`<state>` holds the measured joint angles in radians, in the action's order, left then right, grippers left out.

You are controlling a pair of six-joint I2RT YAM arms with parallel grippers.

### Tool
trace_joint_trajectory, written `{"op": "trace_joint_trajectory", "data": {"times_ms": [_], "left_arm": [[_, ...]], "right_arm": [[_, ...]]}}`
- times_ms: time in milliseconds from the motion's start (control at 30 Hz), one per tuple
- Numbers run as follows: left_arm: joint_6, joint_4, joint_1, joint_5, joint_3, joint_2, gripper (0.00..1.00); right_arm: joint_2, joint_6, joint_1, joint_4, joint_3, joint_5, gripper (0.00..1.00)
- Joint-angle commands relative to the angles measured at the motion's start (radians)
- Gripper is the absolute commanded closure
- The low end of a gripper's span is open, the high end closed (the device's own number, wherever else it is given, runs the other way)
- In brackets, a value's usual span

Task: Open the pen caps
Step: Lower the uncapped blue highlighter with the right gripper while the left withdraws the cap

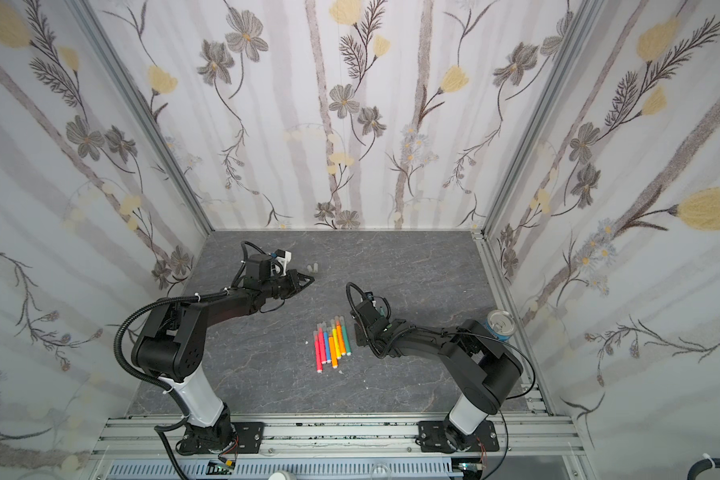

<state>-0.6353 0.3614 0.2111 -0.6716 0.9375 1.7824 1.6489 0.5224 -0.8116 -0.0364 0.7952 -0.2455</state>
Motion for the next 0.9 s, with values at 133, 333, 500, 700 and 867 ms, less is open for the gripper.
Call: {"op": "trace_joint_trajectory", "data": {"times_ms": [133, 333, 500, 700, 867], "left_arm": [[0.012, 0.013, -0.033, -0.026, -0.002, -0.017, 1.00], [0.020, 0.004, -0.054, -0.027, -0.012, -0.036, 1.00], [0.020, 0.005, -0.064, -0.029, -0.019, -0.040, 1.00], [0.023, 0.008, -0.067, -0.030, -0.023, -0.040, 1.00], [0.029, 0.009, -0.071, -0.028, -0.033, -0.035, 1.00]], "right_arm": [[0.041, -0.002, -0.035, -0.051, 0.035, -0.053, 0.96], [0.065, 0.002, -0.049, -0.074, 0.053, -0.070, 0.93], [0.068, 0.002, -0.055, -0.081, 0.058, -0.073, 0.87], [0.063, 0.003, -0.058, -0.098, 0.065, -0.085, 0.81], [0.069, 0.003, -0.058, -0.101, 0.068, -0.094, 0.78]]}}
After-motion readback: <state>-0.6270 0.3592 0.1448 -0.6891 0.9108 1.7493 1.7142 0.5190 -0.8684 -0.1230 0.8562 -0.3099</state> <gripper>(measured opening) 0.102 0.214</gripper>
